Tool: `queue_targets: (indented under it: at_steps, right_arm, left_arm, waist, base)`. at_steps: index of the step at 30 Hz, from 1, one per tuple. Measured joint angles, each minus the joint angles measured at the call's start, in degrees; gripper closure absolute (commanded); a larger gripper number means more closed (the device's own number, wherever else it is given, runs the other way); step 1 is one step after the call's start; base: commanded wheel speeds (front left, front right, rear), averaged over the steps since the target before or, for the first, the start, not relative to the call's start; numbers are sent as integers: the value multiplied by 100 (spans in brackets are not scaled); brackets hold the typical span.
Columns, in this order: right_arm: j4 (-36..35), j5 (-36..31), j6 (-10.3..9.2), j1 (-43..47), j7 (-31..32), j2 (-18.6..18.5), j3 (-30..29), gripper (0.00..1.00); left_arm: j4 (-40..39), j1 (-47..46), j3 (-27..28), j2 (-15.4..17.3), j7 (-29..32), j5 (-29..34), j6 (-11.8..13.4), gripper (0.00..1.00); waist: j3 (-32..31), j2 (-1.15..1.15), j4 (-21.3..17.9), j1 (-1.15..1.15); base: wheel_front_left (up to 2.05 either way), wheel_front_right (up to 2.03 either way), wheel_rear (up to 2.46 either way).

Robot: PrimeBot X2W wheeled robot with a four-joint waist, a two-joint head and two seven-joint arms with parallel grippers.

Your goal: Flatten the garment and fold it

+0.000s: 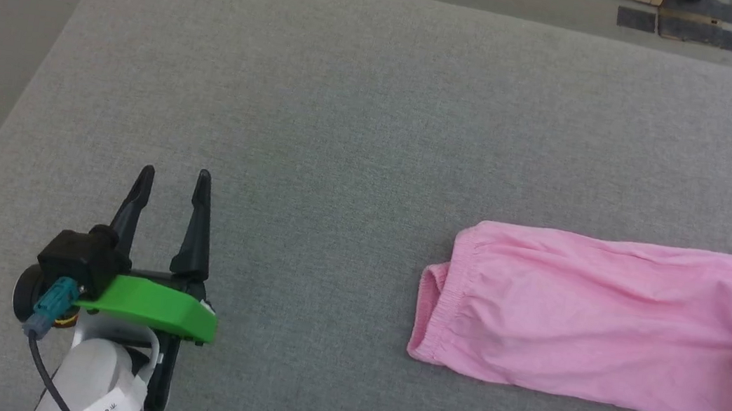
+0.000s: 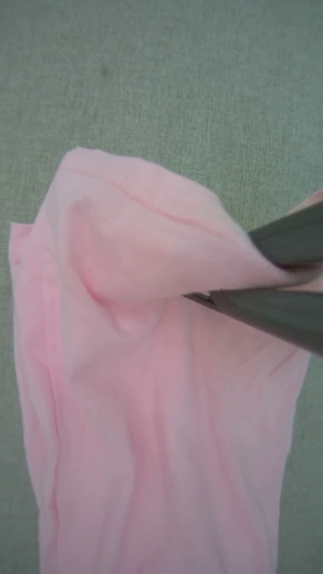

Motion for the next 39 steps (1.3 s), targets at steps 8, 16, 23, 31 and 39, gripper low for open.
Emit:
queue_targets:
  at_steps: [8,16,23,31,39]
  right_arm:
    - [-1684,308,-1,278,409,-111,1001,100]
    - [-2156,548,-1,254,409,34,2097,100]
    - [-1644,626,-2,-57,7,368,2898,100]
    - [-811,606,-1,-415,-439,719,3470,100]
    - [-202,526,-2,-609,-775,837,3641,0]
  left_arm:
    - [90,165,-4,-12,0,18,-11,0]
    - [102,170,-47,-29,0,15,-18,0]
    - [113,174,-65,-47,0,12,-23,0]
    - [151,174,-104,-63,0,-12,-24,0]
    - [167,172,-107,-102,0,-46,-30,0]
  waist:
    - [-185,0,-33,0]
    - [-172,0,0,0]
    - [-136,0,131,0]
    - [-59,0,263,0]
    - [30,0,340,0]
  base:
    - [0,0,0]
    - [0,0,0]
    - [0,0,0]
    - [0,0,0]
    - [0,0,0]
